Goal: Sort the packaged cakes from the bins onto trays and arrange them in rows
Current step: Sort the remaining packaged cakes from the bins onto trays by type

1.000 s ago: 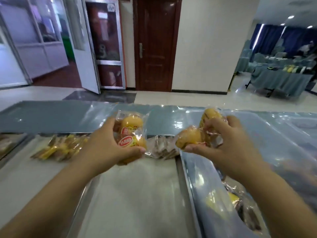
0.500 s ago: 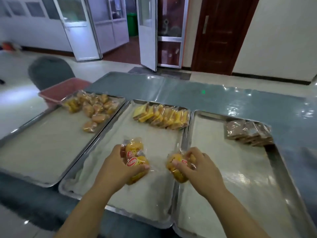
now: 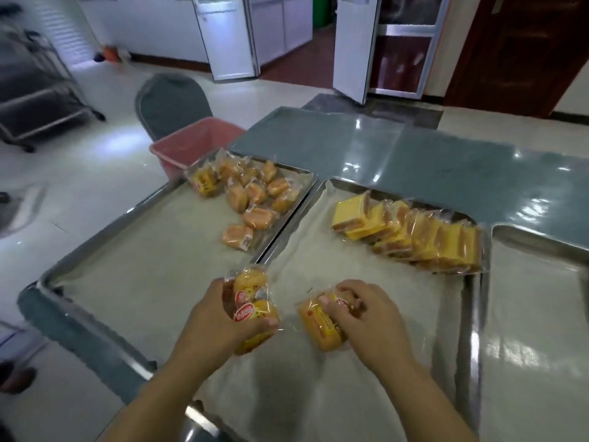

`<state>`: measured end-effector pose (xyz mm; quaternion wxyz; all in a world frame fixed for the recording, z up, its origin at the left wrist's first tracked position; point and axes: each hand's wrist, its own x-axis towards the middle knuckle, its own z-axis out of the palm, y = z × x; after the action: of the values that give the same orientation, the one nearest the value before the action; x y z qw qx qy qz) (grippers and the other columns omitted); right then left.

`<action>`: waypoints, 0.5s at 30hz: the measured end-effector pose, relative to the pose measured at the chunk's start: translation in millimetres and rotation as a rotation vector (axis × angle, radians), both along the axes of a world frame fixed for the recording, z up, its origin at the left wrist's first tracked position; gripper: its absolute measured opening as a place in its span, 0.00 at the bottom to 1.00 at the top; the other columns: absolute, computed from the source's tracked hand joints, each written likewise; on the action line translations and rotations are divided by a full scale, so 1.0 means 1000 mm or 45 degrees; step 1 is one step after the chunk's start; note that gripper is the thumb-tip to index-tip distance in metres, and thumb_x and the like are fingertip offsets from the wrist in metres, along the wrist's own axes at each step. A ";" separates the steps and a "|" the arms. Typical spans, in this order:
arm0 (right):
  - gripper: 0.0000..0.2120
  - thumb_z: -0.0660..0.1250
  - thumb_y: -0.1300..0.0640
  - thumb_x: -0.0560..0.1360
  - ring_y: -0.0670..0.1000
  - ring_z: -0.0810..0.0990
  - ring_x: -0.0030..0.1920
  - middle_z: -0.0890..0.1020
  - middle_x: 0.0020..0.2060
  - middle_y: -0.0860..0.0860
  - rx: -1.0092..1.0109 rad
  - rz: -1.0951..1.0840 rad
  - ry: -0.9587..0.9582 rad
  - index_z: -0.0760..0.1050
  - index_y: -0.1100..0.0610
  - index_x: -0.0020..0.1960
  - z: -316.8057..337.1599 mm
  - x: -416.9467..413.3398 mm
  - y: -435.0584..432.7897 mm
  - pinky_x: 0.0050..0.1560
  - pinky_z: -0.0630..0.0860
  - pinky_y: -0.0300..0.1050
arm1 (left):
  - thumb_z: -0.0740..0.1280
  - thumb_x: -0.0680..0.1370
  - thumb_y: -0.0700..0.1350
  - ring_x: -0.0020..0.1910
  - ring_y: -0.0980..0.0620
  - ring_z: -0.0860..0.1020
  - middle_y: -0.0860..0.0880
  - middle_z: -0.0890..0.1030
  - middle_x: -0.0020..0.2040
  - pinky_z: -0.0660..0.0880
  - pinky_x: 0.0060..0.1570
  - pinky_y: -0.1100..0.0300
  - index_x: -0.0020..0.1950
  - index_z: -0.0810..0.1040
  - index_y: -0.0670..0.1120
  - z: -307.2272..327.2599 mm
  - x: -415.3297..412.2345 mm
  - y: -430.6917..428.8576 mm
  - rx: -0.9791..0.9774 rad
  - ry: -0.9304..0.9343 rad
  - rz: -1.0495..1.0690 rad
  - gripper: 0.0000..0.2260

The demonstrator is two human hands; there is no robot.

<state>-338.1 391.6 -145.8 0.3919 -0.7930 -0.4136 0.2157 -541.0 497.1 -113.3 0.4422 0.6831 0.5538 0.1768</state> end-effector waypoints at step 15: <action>0.19 0.66 0.36 0.70 0.41 0.74 0.47 0.74 0.49 0.41 -0.174 0.042 -0.218 0.75 0.42 0.58 0.015 -0.046 0.144 0.48 0.74 0.40 | 0.79 0.61 0.55 0.44 0.63 0.74 0.64 0.71 0.48 0.70 0.35 0.71 0.58 0.64 0.58 -0.026 -0.043 0.161 -0.016 -0.121 -0.009 0.33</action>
<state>-384.1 535.7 -131.2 0.2966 -0.8264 -0.4430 0.1812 -584.5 658.6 -139.8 0.4729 0.6730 0.5308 0.2041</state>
